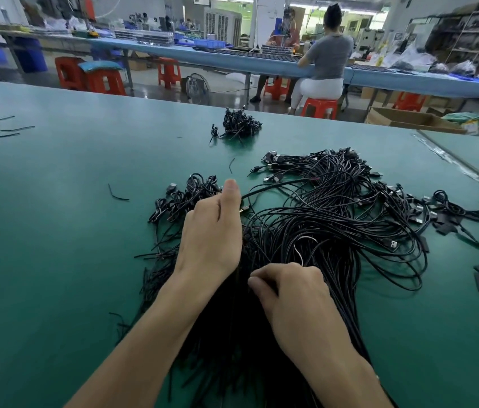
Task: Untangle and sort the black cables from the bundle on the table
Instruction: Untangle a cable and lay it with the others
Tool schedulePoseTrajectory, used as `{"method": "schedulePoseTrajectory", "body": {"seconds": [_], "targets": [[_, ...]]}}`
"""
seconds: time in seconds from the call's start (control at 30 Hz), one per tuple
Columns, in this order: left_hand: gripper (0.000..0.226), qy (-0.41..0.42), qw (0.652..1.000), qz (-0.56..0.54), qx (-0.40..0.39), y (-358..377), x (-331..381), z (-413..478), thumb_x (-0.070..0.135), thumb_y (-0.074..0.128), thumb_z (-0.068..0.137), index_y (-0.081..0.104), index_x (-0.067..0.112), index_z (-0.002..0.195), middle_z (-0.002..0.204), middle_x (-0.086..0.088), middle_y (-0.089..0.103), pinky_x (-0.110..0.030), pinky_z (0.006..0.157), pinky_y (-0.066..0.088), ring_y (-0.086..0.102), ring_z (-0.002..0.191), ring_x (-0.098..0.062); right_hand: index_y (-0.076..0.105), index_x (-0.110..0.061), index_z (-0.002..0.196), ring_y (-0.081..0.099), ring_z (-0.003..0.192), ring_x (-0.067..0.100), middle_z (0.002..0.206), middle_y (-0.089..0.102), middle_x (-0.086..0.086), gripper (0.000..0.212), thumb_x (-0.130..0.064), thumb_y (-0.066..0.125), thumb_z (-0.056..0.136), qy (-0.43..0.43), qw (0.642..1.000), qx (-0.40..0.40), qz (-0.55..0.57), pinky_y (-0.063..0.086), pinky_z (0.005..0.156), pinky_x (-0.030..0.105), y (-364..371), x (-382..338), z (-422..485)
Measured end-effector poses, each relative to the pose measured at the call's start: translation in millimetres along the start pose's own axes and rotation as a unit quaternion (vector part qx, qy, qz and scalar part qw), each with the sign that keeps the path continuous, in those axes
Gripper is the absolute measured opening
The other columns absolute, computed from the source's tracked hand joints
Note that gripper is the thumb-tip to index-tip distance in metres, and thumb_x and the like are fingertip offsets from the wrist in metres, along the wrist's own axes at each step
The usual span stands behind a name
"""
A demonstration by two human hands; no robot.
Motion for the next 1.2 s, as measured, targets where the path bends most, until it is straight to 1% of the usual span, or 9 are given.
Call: {"method": "schedulePoseTrajectory", "body": {"seconds": [0.07, 0.2, 0.37, 0.47, 0.53, 0.7, 0.83, 1.03, 1.2], "targets": [[0.064, -0.012, 1.000, -0.026, -0.004, 1, -1, 0, 0.068, 0.021, 0.093, 0.029, 0.025, 0.046, 0.037, 0.007, 0.027, -0.058, 0.092, 0.051, 0.019, 0.040, -0.011, 0.075, -0.028, 0.099, 0.066, 0.075, 0.003, 0.083, 0.070, -0.014, 0.017, -0.036, 0.060, 0.096, 0.007, 0.999, 0.029, 0.023, 0.056, 0.071, 0.025, -11, 3, 4], [0.065, -0.002, 0.999, -0.047, -0.008, 4, 3, -1, 0.062, 0.025, 0.095, 0.029, 0.024, 0.042, 0.035, 0.006, 0.024, -0.060, 0.089, 0.052, 0.017, 0.037, -0.010, 0.076, -0.029, 0.089, 0.063, 0.065, -0.002, 0.070, 0.068, -0.015, 0.009, -0.032, 0.068, 0.092, 0.008, 0.994, 0.089, 0.062, 0.049, 0.062, 0.013, -38, 10, 9], [0.061, 0.021, 1.000, 0.003, -0.007, 7, 10, -3, 0.052, 0.036, 0.098, 0.033, 0.022, 0.045, 0.037, 0.006, 0.024, -0.059, 0.080, 0.057, 0.019, 0.039, -0.011, 0.059, -0.043, 0.127, 0.059, 0.083, -0.001, 0.093, 0.060, -0.021, 0.042, -0.039, 0.072, 0.087, -0.025, 0.998, -0.061, 0.014, 0.055, 0.080, 0.027, -7, 4, 4], [0.060, 0.036, 0.999, 0.028, -0.008, 8, 12, -4, 0.057, 0.035, 0.097, 0.034, 0.022, 0.049, 0.039, 0.007, 0.025, -0.041, 0.062, 0.056, 0.031, 0.043, -0.010, 0.056, -0.045, 0.129, 0.054, 0.098, 0.005, 0.102, 0.050, -0.019, 0.036, -0.043, 0.062, 0.093, -0.052, 0.992, -0.100, -0.051, 0.048, 0.080, 0.027, 9, -3, -1], [0.062, 0.049, 0.998, 0.040, -0.012, 9, 13, -6, 0.065, 0.036, 0.093, 0.034, 0.019, 0.052, 0.041, 0.008, 0.030, -0.022, 0.045, 0.034, 0.030, 0.042, -0.008, 0.063, -0.041, 0.117, 0.054, 0.097, 0.007, 0.101, 0.052, -0.016, 0.023, -0.041, 0.058, 0.095, -0.057, 0.994, -0.085, -0.047, 0.047, 0.077, 0.025, 9, -6, -1], [0.067, 0.052, 0.998, 0.038, -0.026, 14, 14, -8, 0.066, 0.047, 0.089, 0.037, 0.008, 0.057, 0.043, 0.009, 0.035, -0.019, 0.040, 0.028, 0.028, 0.040, -0.007, 0.059, -0.030, 0.102, 0.054, 0.086, 0.012, 0.095, 0.051, -0.011, 0.011, -0.038, 0.053, 0.096, -0.064, 0.993, -0.078, -0.058, 0.044, 0.069, 0.028, 6, -13, -1], [0.063, 0.056, 0.998, 0.029, -0.025, 13, 16, -9, 0.062, 0.048, 0.093, 0.033, 0.017, 0.052, 0.041, 0.009, 0.033, -0.018, 0.040, 0.027, 0.027, 0.040, -0.007, 0.050, -0.029, 0.098, 0.053, 0.083, 0.014, 0.094, 0.049, -0.011, 0.008, -0.037, 0.048, 0.097, -0.089, 0.991, -0.081, -0.066, 0.046, 0.069, 0.030, 2, -18, -3], [0.062, 0.058, 0.997, 0.035, -0.024, 11, 16, -8, 0.063, 0.039, 0.097, 0.035, 0.025, 0.049, 0.039, 0.010, 0.029, -0.021, 0.040, 0.024, 0.025, 0.040, -0.010, 0.058, -0.028, 0.097, 0.063, 0.077, 0.013, 0.086, 0.064, -0.010, 0.014, -0.039, 0.049, 0.099, -0.071, 0.997, -0.001, -0.037, 0.054, 0.069, 0.037, -14, -16, -1], [0.062, 0.044, 0.998, -0.026, -0.031, 12, 17, -9, 0.061, 0.032, 0.100, 0.028, 0.026, 0.048, 0.041, 0.011, 0.025, -0.036, 0.051, 0.025, 0.020, 0.045, -0.011, 0.060, -0.027, 0.083, 0.063, 0.060, 0.000, 0.065, 0.065, -0.013, 0.015, -0.025, 0.059, 0.097, -0.025, 0.979, 0.179, 0.099, 0.047, 0.055, 0.013, -52, -3, 3]]}}
Point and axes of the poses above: each hand's wrist, its own z-axis towards the middle knuckle, its own y-axis out of the palm, x = y × z, the point moved 9 cm from there along z, towards the middle knuckle
